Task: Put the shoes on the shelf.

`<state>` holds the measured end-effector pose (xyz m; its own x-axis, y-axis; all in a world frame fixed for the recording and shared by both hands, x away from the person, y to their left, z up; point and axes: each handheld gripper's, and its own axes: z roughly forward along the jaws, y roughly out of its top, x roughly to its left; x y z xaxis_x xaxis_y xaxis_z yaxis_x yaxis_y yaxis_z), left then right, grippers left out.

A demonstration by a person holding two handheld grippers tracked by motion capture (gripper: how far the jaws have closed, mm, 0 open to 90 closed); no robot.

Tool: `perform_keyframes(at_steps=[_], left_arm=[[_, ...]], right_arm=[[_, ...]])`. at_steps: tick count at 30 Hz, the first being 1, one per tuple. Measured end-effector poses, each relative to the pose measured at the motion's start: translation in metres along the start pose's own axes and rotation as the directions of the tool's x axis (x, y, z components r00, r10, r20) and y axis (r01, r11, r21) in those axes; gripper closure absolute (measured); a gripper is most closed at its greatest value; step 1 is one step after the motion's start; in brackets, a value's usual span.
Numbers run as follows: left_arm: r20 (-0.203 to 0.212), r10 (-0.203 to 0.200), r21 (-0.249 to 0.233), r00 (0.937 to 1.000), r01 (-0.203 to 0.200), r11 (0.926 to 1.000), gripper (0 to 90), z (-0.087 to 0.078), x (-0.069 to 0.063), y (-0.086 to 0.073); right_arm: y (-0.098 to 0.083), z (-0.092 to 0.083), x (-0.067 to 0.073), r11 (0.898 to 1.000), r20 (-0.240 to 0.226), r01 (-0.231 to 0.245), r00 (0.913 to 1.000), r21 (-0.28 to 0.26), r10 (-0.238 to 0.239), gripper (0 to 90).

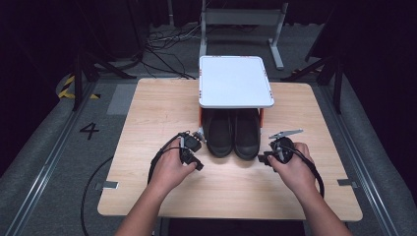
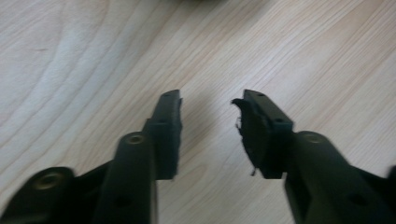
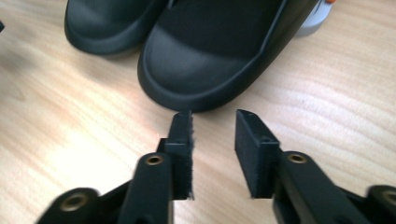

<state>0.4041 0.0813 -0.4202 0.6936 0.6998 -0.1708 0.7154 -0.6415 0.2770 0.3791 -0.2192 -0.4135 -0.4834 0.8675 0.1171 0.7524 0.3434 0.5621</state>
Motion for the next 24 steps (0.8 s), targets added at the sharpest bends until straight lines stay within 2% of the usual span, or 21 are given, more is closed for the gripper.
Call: perform_keyframes(at_steps=[2, 5, 10, 17, 18, 20, 21, 23, 24], left_arm=[[0.004, 0.002, 0.001, 1.0000, -0.002, 1.0000, 67.1, 0.002, -0.001, 0.002], [0.019, 0.003, 0.002, 0.9998, -0.003, 1.0000, 69.7, 0.007, -0.005, 0.010], [0.038, 0.029, 0.015, 0.9988, -0.030, 0.9994, 75.3, 0.019, -0.019, 0.026], [0.053, 0.020, 0.033, 0.9984, -0.022, 0.9992, 77.9, 0.035, -0.025, 0.037], [0.053, 0.021, 0.024, 0.9984, -0.022, 0.9995, 77.8, 0.038, -0.026, 0.039], [0.046, 0.021, 0.024, 0.9987, -0.022, 0.9995, 78.0, 0.039, -0.026, 0.041], [0.039, 0.012, 0.009, 0.9992, -0.012, 0.9999, 78.2, 0.041, -0.026, 0.043], [-0.002, -0.010, 0.006, 0.9999, 0.010, 0.9999, 78.9, 0.042, -0.025, 0.046], [-0.010, -0.023, -0.002, 0.9997, 0.023, 0.9997, 79.3, 0.043, -0.024, 0.048]], right_arm=[[0.000, 0.001, 0.000, 1.000, -0.003, 0.008, 1.0000, 0.011, -0.008, 72.9], [-0.001, 0.004, 0.003, 0.999, -0.018, 0.020, 0.9997, 0.041, -0.019, 79.2], [0.001, 0.017, 0.012, 0.994, -0.052, 0.034, 0.9983, 0.106, -0.028, 86.9], [0.007, 0.033, 0.020, 0.988, -0.066, 0.044, 0.9972, 0.148, -0.034, 87.9], [0.008, 0.035, 0.021, 0.989, -0.067, 0.044, 0.9972, 0.143, -0.035, 87.7], [0.010, 0.037, 0.022, 0.987, -0.070, 0.048, 0.9968, 0.151, -0.038, 87.7], [0.012, 0.039, 0.022, 0.987, -0.074, 0.044, 0.9967, 0.156, -0.033, 87.7], [0.014, 0.041, 0.020, 0.987, -0.077, 0.036, 0.9967, 0.157, -0.024, 87.7], [0.015, 0.042, 0.019, 0.988, -0.075, 0.031, 0.9970, 0.153, -0.019, 87.7]])
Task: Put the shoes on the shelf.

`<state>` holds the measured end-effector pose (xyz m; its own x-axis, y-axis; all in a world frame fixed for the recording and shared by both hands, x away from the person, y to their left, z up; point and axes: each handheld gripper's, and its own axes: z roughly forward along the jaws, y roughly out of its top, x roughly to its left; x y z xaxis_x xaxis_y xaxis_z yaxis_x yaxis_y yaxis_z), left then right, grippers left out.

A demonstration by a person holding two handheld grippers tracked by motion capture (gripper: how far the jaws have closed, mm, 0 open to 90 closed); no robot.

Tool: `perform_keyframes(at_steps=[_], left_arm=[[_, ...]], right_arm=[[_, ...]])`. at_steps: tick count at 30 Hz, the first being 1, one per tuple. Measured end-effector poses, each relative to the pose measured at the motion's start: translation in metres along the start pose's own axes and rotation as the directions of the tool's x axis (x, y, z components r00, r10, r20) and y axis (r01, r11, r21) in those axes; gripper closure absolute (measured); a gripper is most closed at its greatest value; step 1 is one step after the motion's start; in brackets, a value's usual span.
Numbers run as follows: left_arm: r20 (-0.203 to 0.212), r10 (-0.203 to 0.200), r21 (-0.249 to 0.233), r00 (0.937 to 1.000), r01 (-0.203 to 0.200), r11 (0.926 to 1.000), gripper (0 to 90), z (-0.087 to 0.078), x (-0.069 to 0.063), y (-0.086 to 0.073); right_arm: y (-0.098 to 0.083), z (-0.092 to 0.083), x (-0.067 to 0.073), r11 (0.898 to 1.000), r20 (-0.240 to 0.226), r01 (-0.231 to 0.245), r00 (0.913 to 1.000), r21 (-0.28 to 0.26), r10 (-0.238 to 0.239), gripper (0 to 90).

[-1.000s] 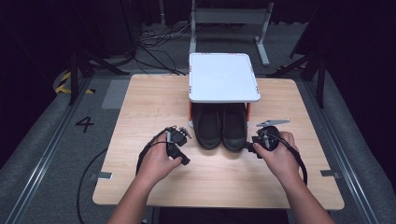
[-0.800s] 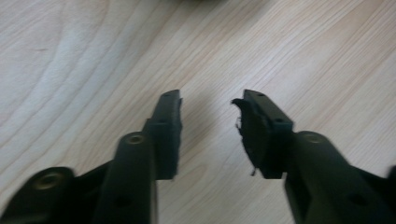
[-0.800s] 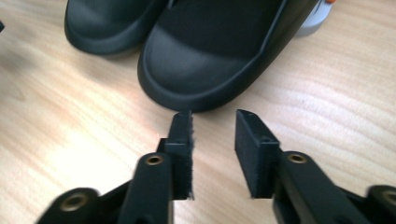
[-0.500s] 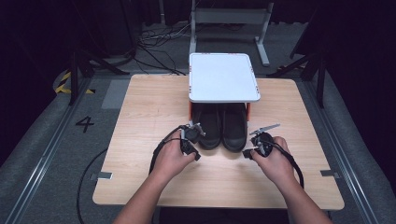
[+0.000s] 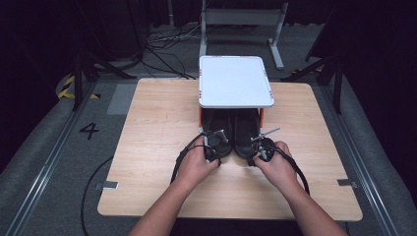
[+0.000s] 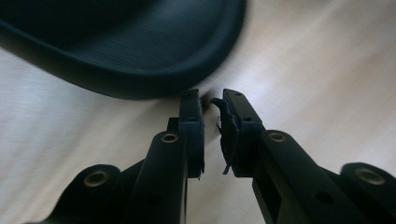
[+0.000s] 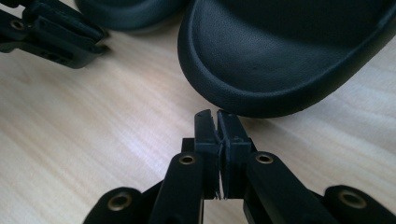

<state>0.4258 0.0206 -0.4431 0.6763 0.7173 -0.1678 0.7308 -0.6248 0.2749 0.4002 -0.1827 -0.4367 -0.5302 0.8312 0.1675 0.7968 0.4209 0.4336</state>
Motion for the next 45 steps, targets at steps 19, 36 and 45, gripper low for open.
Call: perform_keyframes(at_steps=[19, 36, 45], left_arm=[[-0.070, -0.115, -0.057, 0.9909, 0.111, 0.9922, 83.6, -0.004, 0.027, 0.022], [-0.075, -0.140, -0.112, 0.9873, 0.131, 0.9850, 70.2, -0.008, 0.038, 0.028], [-0.079, -0.090, -0.174, 0.9929, 0.075, 0.9819, 50.6, -0.052, 0.024, -0.006]], right_arm=[[0.037, 0.008, -0.015, 0.999, 0.007, -0.036, 0.9993, 0.018, 0.036, 89.2], [0.055, 0.018, -0.025, 0.998, 0.048, -0.031, 0.9983, -0.055, 0.033, 79.9], [0.034, -0.036, -0.026, 0.984, 0.009, 0.014, 0.9999, -0.176, -0.013, 56.4]])
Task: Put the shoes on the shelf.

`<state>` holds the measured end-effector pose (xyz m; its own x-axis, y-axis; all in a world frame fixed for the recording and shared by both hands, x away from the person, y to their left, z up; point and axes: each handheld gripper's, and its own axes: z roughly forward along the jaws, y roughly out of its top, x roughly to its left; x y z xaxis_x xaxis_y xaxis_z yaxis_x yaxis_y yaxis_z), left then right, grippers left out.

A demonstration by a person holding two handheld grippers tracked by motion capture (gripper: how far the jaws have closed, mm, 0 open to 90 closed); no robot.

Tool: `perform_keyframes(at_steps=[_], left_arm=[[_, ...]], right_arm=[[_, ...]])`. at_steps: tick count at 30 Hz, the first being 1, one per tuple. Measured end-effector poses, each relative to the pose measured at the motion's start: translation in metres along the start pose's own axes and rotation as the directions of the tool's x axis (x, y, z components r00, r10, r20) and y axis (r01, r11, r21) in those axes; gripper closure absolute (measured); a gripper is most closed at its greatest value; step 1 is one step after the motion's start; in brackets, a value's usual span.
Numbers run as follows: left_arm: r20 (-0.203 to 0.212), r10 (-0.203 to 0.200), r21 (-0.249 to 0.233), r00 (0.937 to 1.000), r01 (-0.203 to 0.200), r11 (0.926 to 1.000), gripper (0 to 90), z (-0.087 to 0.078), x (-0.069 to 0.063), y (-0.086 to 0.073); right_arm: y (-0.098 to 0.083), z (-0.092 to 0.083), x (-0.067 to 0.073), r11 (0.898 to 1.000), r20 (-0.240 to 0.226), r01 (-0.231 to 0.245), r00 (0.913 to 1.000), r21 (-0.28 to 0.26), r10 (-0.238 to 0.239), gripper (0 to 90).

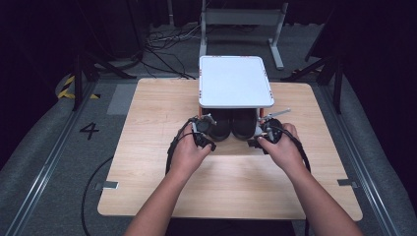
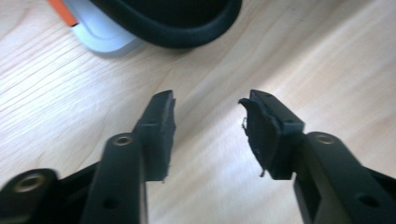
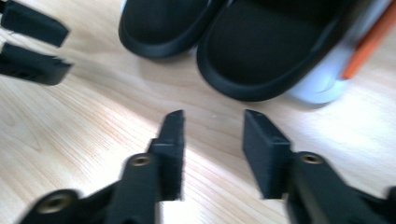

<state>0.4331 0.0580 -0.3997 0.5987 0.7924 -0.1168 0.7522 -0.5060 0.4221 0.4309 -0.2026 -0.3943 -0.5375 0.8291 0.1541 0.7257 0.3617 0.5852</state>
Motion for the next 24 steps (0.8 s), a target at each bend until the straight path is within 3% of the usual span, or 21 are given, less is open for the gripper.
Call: perform_keyframes(at_steps=[3, 6, 11, 13, 16, 21, 23, 24], left_arm=[[-0.015, 0.019, -0.020, 0.9997, -0.019, 0.9996, 42.2, -0.017, 0.001, -0.012], [-0.022, 0.028, -0.031, 0.9994, -0.028, 0.9991, 35.6, -0.030, 0.005, -0.022], [-0.040, 0.047, -0.057, 0.9981, -0.049, 0.9971, 25.5, -0.052, 0.015, -0.039], [-0.043, 0.074, -0.052, 0.9963, -0.076, 0.9957, 22.8, -0.060, 0.020, -0.046], [-0.034, 0.058, -0.098, 0.9978, -0.061, 0.9933, 20.4, -0.068, 0.029, -0.056], [-0.025, 0.043, -0.108, 0.9987, -0.046, 0.9931, 18.1, -0.077, 0.047, -0.073], [-0.048, 0.024, -0.126, 0.9986, -0.029, 0.9916, 19.3, -0.080, 0.057, -0.080], [-0.083, 0.027, -0.115, 0.9962, -0.036, 0.9927, 19.1, -0.082, 0.065, -0.086]], right_arm=[[-0.006, -0.019, -0.009, 0.998, 0.002, 0.026, 0.9997, -0.055, -0.026, 45.8], [-0.012, -0.036, -0.018, 0.995, -0.003, 0.044, 0.9990, -0.095, -0.045, 43.0], [-0.026, -0.063, -0.033, 0.988, -0.009, 0.036, 0.9993, -0.150, -0.037, 39.3], [-0.033, -0.073, -0.043, 0.985, -0.007, 0.022, 0.9997, -0.169, -0.023, 38.5], [-0.040, -0.086, -0.056, 0.981, 0.042, 0.053, 0.9980, -0.185, -0.046, 34.9], [-0.052, -0.097, -0.073, 0.979, 0.061, 0.041, 0.9977, -0.198, -0.029, 30.4], [-0.058, -0.099, -0.080, 0.978, 0.101, 0.064, 0.9939, -0.200, -0.045, 28.4], [-0.059, -0.099, -0.083, 0.976, 0.114, 0.082, 0.9917, -0.202, -0.060, 26.6]])
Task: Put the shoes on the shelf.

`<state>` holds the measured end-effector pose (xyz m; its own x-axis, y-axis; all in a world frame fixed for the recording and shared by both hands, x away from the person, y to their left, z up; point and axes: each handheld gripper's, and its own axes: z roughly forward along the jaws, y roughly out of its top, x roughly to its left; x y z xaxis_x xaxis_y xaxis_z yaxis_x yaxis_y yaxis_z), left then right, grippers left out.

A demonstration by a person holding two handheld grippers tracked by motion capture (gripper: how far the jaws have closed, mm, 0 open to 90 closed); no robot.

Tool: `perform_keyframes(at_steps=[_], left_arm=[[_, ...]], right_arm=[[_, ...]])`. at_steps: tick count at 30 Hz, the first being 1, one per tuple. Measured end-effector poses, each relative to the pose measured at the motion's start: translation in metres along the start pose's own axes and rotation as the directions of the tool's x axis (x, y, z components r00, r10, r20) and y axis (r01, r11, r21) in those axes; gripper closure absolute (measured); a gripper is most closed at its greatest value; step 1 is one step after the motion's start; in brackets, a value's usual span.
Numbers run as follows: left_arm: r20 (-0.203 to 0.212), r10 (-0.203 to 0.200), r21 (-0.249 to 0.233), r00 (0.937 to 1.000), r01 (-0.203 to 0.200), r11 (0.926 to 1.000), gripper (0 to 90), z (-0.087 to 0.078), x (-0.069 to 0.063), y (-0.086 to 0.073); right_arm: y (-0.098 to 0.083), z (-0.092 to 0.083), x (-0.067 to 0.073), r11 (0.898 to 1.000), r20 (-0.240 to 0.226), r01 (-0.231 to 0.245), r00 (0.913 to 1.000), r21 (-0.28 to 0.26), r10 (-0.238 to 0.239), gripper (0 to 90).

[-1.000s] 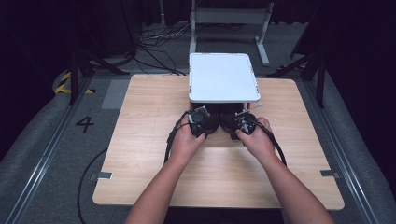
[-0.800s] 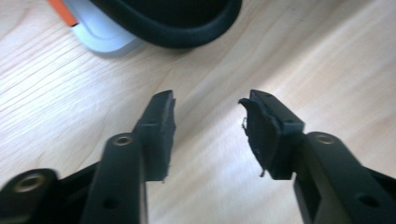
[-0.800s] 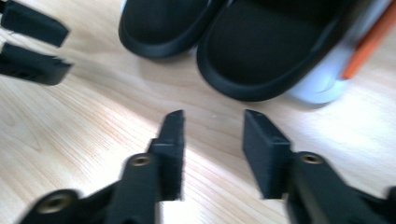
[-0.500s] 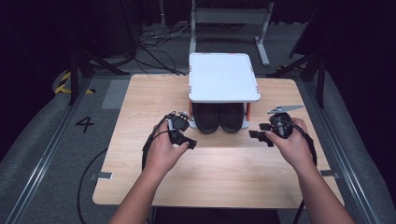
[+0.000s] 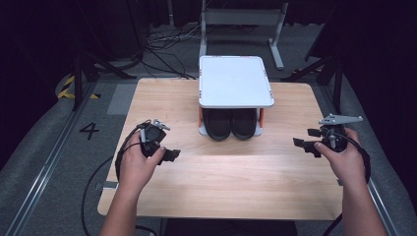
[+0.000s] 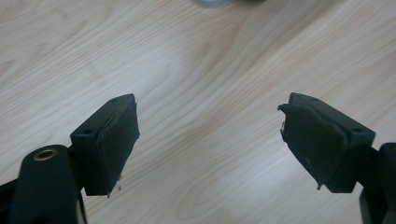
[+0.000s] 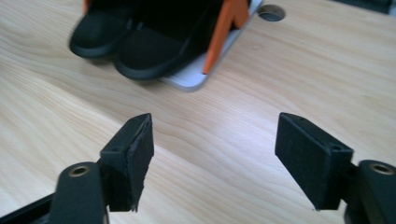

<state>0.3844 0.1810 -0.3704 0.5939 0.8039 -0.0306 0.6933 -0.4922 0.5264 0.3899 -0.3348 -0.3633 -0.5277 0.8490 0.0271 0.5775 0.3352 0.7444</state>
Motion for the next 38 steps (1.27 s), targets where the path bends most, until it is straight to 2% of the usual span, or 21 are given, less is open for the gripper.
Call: perform_keyframes(at_steps=[1, 2, 4, 5, 6, 7, 10, 11, 15, 18, 20, 22, 24, 25, 28, 29, 31, 34, 35, 37, 38], left_arm=[[0.000, 0.000, 0.000, 1.0000, 0.000, 1.0000, 18.8, 0.000, 0.000, 0.000], [-0.020, -0.005, 0.004, 0.9998, 0.005, 1.0000, 18.8, -0.001, 0.007, -0.005], [-0.035, -0.016, 0.012, 0.9993, 0.017, 0.9998, 18.6, -0.002, 0.015, -0.010], [-0.052, -0.013, 0.019, 0.9985, 0.014, 0.9997, 18.7, -0.002, 0.020, -0.012], [-0.063, -0.003, 0.025, 0.9980, 0.005, 0.9997, 18.7, -0.002, 0.025, -0.014], [-0.082, -0.018, 0.013, 0.9965, 0.019, 0.9997, 19.2, -0.001, 0.030, -0.016], [-0.136, 0.009, 0.002, 0.9907, -0.009, 1.0000, 22.5, -0.001, 0.041, -0.022], [-0.150, 0.020, 0.008, 0.9885, -0.018, 0.9998, 22.3, 0.001, 0.046, -0.025], [-0.133, 0.033, 0.020, 0.9905, -0.030, 0.9993, 22.7, 0.009, 0.059, -0.034], [-0.120, 0.022, -0.013, 0.9925, -0.024, 0.9996, 22.7, 0.016, 0.068, -0.041], [-0.120, 0.015, 0.016, 0.9926, -0.013, 0.9998, 22.7, 0.021, 0.073, -0.044], [-0.109, -0.018, 0.029, 0.9939, 0.021, 0.9994, 22.6, 0.028, 0.077, -0.048], [-0.084, -0.090, 0.035, 0.9923, 0.094, 0.9950, 21.4, 0.035, 0.082, -0.054], [-0.089, -0.122, 0.036, 0.9885, 0.126, 0.9914, 19.8, 0.038, 0.085, -0.057], [-0.152, -0.203, 0.012, 0.9673, 0.207, 0.9782, 19.5, 0.046, 0.093, -0.068], [-0.180, -0.223, 0.016, 0.9581, 0.229, 0.9732, 18.7, 0.050, 0.097, -0.073], [-0.191, -0.237, -0.002, 0.9526, 0.241, 0.9705, 17.8, 0.054, 0.100, -0.079], [-0.188, -0.247, -0.036, 0.9506, 0.244, 0.9690, 17.2, 0.055, 0.102, -0.084], [-0.189, -0.233, -0.036, 0.9540, 0.230, 0.9725, 17.5, 0.054, 0.103, -0.083], [-0.177, -0.231, -0.050, 0.9567, 0.225, 0.9730, 17.3, 0.054, 0.101, -0.082], [-0.161, -0.242, -0.068, 0.9568, 0.234, 0.9699, 17.4, 0.054, 0.099, -0.081]], right_arm=[[0.000, 0.000, 0.000, 1.000, 0.000, 0.000, 1.0000, 0.000, 0.000, 26.6], [-0.002, 0.000, -0.003, 1.000, 0.014, 0.020, 0.9997, -0.004, -0.020, 25.0], [-0.007, 0.001, -0.010, 0.999, 0.056, 0.050, 0.9972, -0.004, -0.050, 25.2], [-0.013, 0.003, -0.017, 0.998, 0.072, 0.045, 0.9963, 0.038, -0.047, 30.2], [-0.013, 0.003, -0.017, 0.998, 0.072, 0.045, 0.9963, 0.038, -0.047, 30.2], [-0.016, 0.004, -0.021, 0.998, 0.072, 0.047, 0.9962, 0.045, -0.050, 26.1], [-0.023, 0.007, -0.036, 0.991, 0.105, 0.114, 0.9870, 0.076, -0.122, 28.4], [-0.026, 0.008, -0.040, 0.989, 0.099, 0.124, 0.9863, 0.082, -0.132, 28.3], [-0.038, 0.013, -0.057, 0.996, 0.049, 0.074, 0.9958, 0.052, -0.077, 25.8], [-0.048, 0.023, -0.065, 0.996, 0.040, 0.079, 0.9959, 0.050, -0.082, 19.8], [-0.054, 0.030, -0.069, 0.997, 0.022, 0.066, 0.9975, 0.041, -0.067, 18.8], [-0.059, 0.037, -0.072, 0.997, 0.009, 0.052, 0.9986, 0.051, -0.053, 17.7], [-0.065, 0.044, -0.074, 0.997, 0.013, 0.048, 0.9987, 0.059, -0.049, 17.4], [-0.067, 0.047, -0.075, 0.997, 0.013, 0.045, 0.9988, 0.058, -0.046, 17.4], [-0.073, 0.055, -0.079, 0.997, 0.032, 0.047, 0.9983, 0.059, -0.049, 17.4], [-0.076, 0.058, -0.080, 0.998, 0.046, 0.045, 0.9978, 0.053, -0.047, 17.4], [-0.081, 0.065, -0.083, 0.999, 0.079, 0.018, 0.9966, 0.037, -0.021, 17.5], [-0.085, 0.073, -0.086, 0.998, 0.103, -0.018, 0.9946, 0.062, 0.011, 17.6], [-0.086, 0.075, -0.087, 0.997, 0.115, -0.026, 0.9932, 0.071, 0.018, 16.7], [-0.087, 0.078, -0.088, 0.997, 0.120, -0.057, 0.9915, 0.058, 0.050, 16.7], [-0.087, 0.078, -0.088, 0.997, 0.122, -0.064, 0.9910, 0.051, 0.057, 16.7]])
